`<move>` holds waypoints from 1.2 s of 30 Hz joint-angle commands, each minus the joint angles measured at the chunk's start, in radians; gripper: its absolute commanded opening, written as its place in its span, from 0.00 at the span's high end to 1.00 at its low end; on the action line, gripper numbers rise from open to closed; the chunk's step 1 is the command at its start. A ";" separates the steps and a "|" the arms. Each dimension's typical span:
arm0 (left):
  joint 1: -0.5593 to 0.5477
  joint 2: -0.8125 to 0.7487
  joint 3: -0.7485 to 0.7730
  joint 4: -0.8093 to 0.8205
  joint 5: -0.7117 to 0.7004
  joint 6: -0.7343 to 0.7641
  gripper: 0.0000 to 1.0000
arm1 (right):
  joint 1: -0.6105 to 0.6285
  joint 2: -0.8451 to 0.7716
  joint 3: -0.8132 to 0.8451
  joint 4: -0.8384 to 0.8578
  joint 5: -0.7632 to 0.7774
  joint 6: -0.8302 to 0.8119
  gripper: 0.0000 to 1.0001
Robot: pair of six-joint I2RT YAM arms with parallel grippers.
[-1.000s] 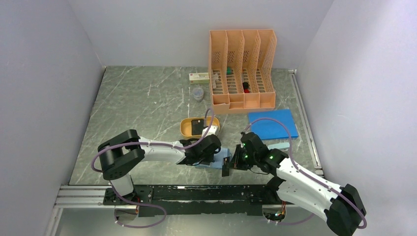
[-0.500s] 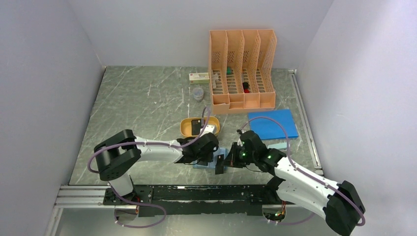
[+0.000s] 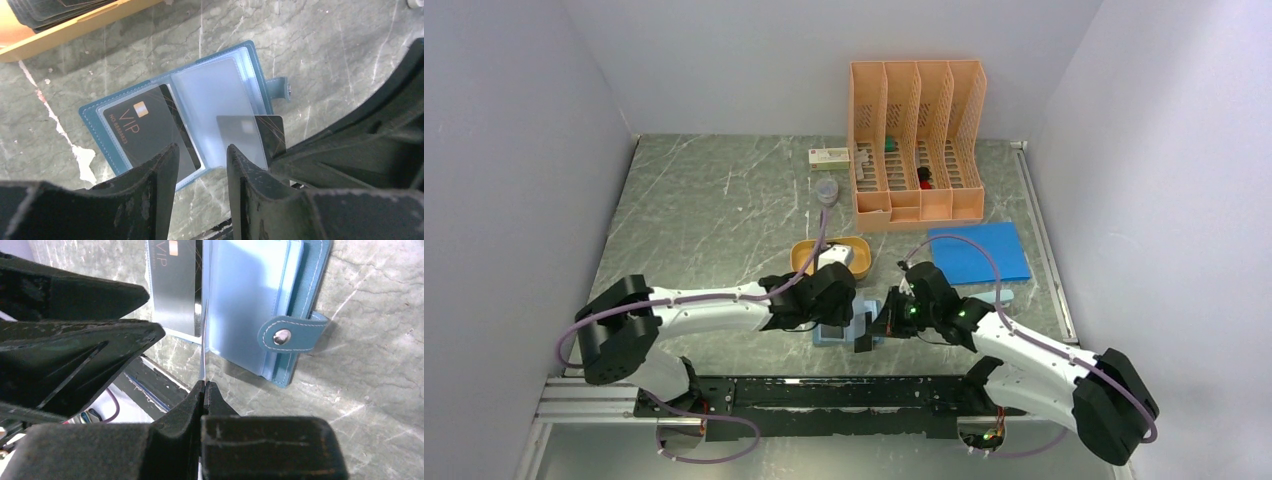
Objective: Put the credit cards into the card holder
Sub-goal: Insert the credit card into the card holder.
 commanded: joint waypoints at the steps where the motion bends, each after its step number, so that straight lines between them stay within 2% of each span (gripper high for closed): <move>1: 0.005 -0.068 0.000 -0.057 -0.029 -0.005 0.55 | 0.004 0.026 0.036 0.060 -0.027 -0.013 1.00; 11: 0.005 -0.159 -0.065 -0.021 -0.050 -0.027 0.56 | 0.023 0.143 0.079 0.135 -0.063 -0.022 1.00; 21: 0.022 -0.054 -0.069 0.032 -0.067 -0.025 0.62 | 0.042 0.225 0.087 0.182 -0.073 -0.028 1.00; 29: 0.089 0.075 -0.120 0.055 -0.063 -0.044 0.77 | 0.041 0.115 0.099 0.057 -0.033 -0.064 1.00; 32: 0.091 0.079 -0.144 0.064 -0.061 -0.054 0.78 | 0.026 0.079 0.088 0.025 0.002 -0.062 1.00; 36: 0.092 0.062 -0.169 0.078 -0.055 -0.057 0.78 | -0.021 0.081 0.045 0.094 -0.057 -0.037 1.00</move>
